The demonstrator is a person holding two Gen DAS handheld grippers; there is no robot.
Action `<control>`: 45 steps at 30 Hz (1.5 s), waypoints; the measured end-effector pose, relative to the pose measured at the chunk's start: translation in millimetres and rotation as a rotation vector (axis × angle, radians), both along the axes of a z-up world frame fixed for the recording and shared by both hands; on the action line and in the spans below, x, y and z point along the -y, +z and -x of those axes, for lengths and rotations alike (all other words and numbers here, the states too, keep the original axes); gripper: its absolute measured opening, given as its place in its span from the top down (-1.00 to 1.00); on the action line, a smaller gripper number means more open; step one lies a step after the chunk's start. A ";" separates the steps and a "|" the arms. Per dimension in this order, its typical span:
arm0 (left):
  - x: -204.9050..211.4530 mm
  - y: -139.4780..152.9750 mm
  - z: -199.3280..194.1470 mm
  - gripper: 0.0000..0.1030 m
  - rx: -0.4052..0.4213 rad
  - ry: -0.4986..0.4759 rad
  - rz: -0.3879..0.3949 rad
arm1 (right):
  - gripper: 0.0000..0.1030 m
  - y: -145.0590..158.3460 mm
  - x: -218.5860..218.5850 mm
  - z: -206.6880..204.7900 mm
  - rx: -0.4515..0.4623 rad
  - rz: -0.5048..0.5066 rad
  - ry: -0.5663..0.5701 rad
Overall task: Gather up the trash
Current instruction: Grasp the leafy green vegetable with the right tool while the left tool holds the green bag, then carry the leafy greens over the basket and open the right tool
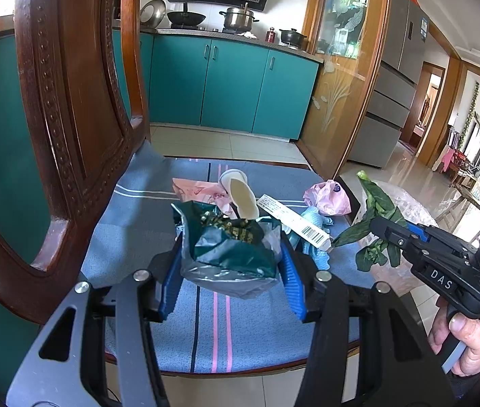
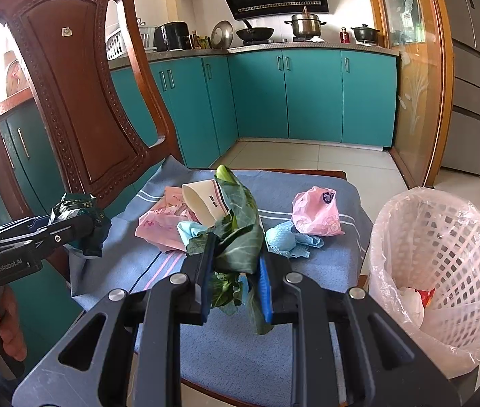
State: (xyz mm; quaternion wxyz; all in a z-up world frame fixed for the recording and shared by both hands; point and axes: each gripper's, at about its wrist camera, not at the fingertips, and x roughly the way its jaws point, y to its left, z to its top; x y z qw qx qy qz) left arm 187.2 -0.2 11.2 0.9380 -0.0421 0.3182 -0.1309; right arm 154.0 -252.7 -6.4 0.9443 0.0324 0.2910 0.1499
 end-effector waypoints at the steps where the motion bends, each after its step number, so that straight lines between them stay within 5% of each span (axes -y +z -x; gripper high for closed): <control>1: 0.2 -0.7 -0.3 -0.01 -0.001 -0.001 -0.001 | 0.56 -0.2 -0.2 0.1 0.000 0.000 0.001; 21: 1.7 -2.9 0.4 -0.01 -0.006 -0.002 -0.007 | 0.56 4.0 7.1 1.8 0.022 -0.007 -0.023; 30: 1.8 -8.0 -0.6 -0.01 -0.013 -0.004 -0.012 | 0.55 23.0 115.8 -4.6 0.071 -0.035 -0.346; 31: 2.7 -8.2 -1.2 -0.01 -0.014 -0.007 -0.012 | 0.37 19.8 127.4 -6.4 0.055 -0.032 -0.380; 32: 4.4 -9.1 -1.7 -0.01 -0.015 -0.010 -0.013 | -0.03 12.0 139.5 -11.3 0.012 -0.020 -0.408; 34: 10.0 -11.0 -2.6 -0.01 -0.017 -0.020 -0.020 | -0.35 1.3 152.3 -16.8 -0.054 -0.007 -0.450; 36: 18.3 -13.4 -2.9 -0.01 -0.017 -0.034 -0.029 | -0.43 2.3 164.0 -12.0 -0.052 -0.047 -0.508; 40: 41.5 -17.7 -1.4 -0.01 -0.017 -0.066 -0.048 | -0.85 29.5 173.7 20.1 0.141 -0.143 -0.558; 45: 90.0 -27.6 2.9 -0.01 -0.034 -0.161 -0.057 | -0.92 48.5 181.7 52.3 0.327 -0.176 -0.608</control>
